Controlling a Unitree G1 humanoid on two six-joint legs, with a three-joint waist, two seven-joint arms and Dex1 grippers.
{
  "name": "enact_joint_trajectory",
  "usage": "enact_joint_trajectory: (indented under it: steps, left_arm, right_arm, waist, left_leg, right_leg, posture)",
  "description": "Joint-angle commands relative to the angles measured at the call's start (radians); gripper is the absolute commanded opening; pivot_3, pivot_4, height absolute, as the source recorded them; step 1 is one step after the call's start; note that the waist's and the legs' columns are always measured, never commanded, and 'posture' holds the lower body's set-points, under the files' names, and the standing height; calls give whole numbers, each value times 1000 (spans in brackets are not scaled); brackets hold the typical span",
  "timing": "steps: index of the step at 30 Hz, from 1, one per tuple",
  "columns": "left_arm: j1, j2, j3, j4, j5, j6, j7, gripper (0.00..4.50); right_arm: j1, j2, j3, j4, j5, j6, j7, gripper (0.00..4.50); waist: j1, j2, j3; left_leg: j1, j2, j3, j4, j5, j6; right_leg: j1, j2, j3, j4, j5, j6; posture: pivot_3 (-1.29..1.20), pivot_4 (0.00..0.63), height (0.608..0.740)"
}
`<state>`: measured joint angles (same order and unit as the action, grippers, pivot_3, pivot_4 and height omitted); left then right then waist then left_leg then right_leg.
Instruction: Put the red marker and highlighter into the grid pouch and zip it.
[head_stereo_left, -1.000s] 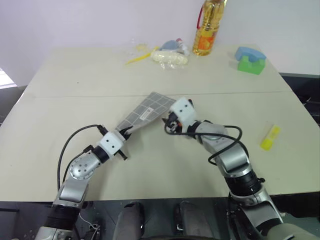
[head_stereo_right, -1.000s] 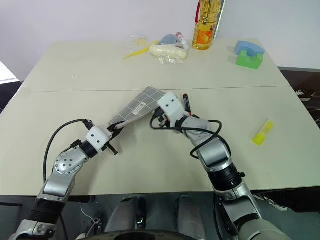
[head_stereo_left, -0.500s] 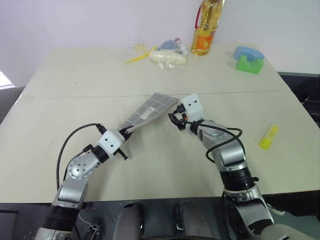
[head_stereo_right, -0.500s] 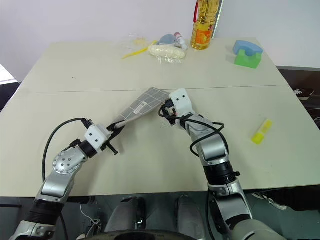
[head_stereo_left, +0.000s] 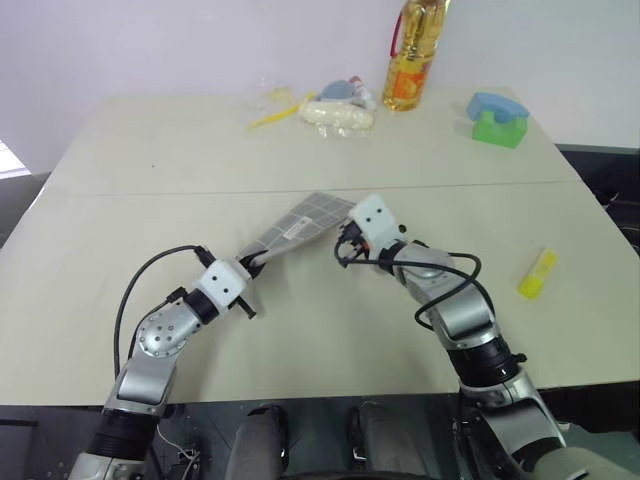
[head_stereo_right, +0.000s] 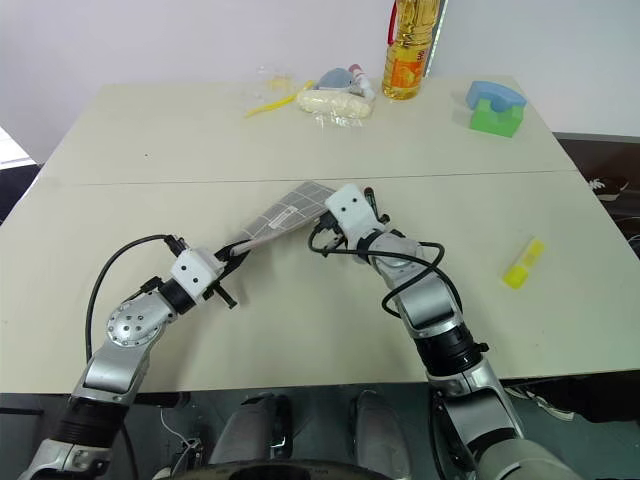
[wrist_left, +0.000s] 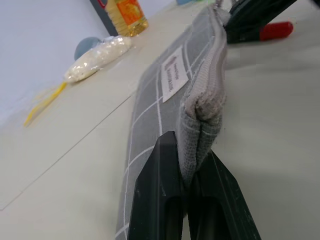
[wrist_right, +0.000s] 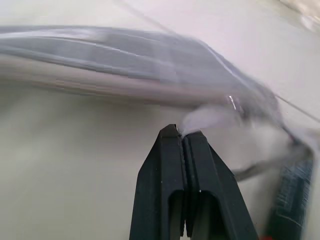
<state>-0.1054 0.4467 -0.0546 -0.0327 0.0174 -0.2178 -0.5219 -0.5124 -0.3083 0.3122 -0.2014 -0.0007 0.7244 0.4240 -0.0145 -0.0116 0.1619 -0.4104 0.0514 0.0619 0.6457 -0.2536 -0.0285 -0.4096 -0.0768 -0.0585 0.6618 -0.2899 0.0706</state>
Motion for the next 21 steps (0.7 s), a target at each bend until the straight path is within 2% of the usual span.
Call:
enact_joint_trajectory:
  steps: [1,12,21]
  left_arm:
    - [-38,-20,-16,16,33,9,32,0]
    - [-154,-115,-64,126,89,3,95,0]
    - [-201,-156,-86,201,108,-25,114,0]
  right_arm:
    - [-9,-24,63,-107,-5,-32,69,33]
    - [-44,-57,162,-217,1,-40,204,33]
    - [-91,-70,215,-203,-38,-158,283,33]
  waist:
    - [1,0,0]
    - [3,-2,1]
    - [2,-4,2]
  left_leg:
    - [0,0,0,0,0,0]
    - [0,-1,0,1,0,0]
    - [0,-1,-1,1,0,0]
  right_leg:
    - [0,0,0,0,0,0]
    - [0,0,0,0,0,0]
    - [1,0,-1,0,0,0]
  posture:
    - [0,150,740]
    - [0,150,740]
    - [0,150,740]
